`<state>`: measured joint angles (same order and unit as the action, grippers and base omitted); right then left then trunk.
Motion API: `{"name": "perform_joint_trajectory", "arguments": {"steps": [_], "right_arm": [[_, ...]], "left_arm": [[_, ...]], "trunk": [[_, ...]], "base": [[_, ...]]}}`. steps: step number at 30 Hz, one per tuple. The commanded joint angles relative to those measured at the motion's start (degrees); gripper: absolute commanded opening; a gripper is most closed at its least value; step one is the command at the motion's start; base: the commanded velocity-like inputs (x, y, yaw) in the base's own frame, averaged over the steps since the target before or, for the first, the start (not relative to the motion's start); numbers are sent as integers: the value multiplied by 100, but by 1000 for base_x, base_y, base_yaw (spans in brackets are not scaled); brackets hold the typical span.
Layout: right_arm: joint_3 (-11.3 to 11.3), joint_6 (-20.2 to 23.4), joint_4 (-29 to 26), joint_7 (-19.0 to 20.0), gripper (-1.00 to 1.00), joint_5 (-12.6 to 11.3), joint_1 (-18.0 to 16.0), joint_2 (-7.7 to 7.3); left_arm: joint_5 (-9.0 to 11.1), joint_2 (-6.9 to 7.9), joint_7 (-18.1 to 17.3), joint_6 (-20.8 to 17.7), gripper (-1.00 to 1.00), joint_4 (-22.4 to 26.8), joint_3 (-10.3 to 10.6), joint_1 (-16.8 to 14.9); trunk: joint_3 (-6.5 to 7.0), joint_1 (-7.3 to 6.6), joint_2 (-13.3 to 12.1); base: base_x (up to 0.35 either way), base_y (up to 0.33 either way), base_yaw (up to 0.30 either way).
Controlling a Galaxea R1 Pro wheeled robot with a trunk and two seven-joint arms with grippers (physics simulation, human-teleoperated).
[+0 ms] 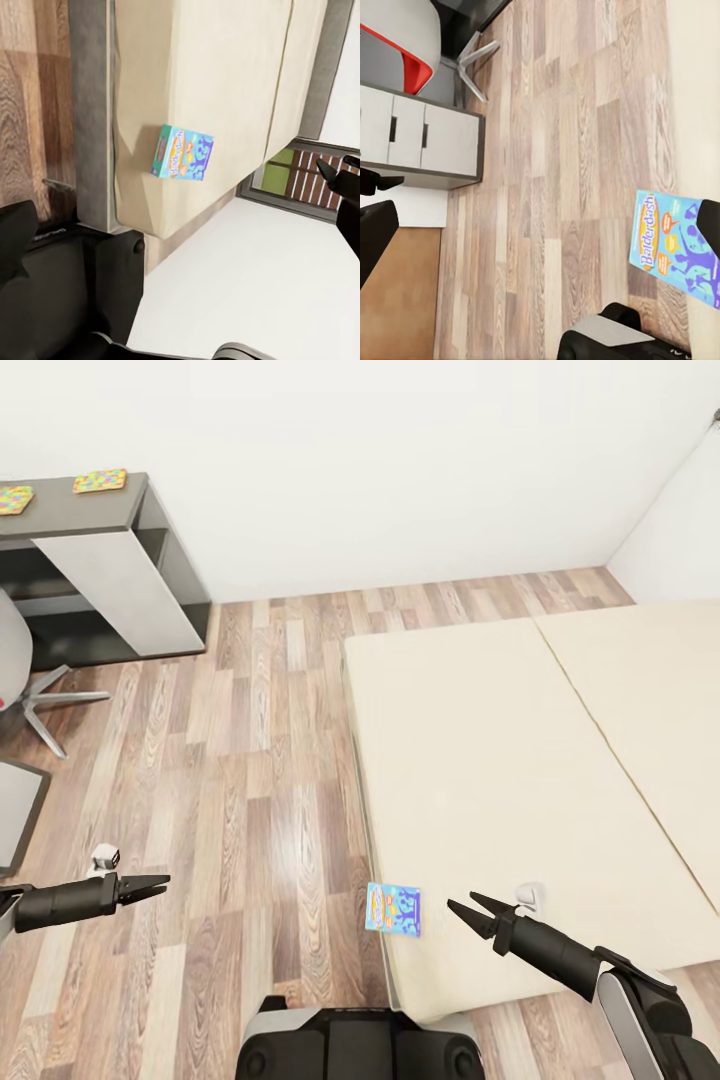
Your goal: Put all the toys in the child's room - the three board games (two on the bed and one on the table), the two jigsaw puzzles on the table, and the tennis ball on the table - inside the toy box on the table in the child's room.
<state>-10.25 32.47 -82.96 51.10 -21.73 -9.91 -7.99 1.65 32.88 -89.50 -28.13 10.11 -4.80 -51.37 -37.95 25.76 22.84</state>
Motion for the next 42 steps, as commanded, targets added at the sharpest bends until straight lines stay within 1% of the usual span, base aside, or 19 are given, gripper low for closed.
{"name": "perform_joint_trajectory", "arguments": {"steps": [1,42], "right_arm": [[-1,41,-1,5,100,-33,-2,-1],[15,40,-1,-12,100,-33,-2,-1]], "left_arm": [[-25,0,-25,-61,100,0,-21,-3],[-25,17,-25,-52,100,0,-21,4]], "trunk": [[3,3,8],[388,3,8]], "base": [[-45,0,0],[-6,0,0]]}}
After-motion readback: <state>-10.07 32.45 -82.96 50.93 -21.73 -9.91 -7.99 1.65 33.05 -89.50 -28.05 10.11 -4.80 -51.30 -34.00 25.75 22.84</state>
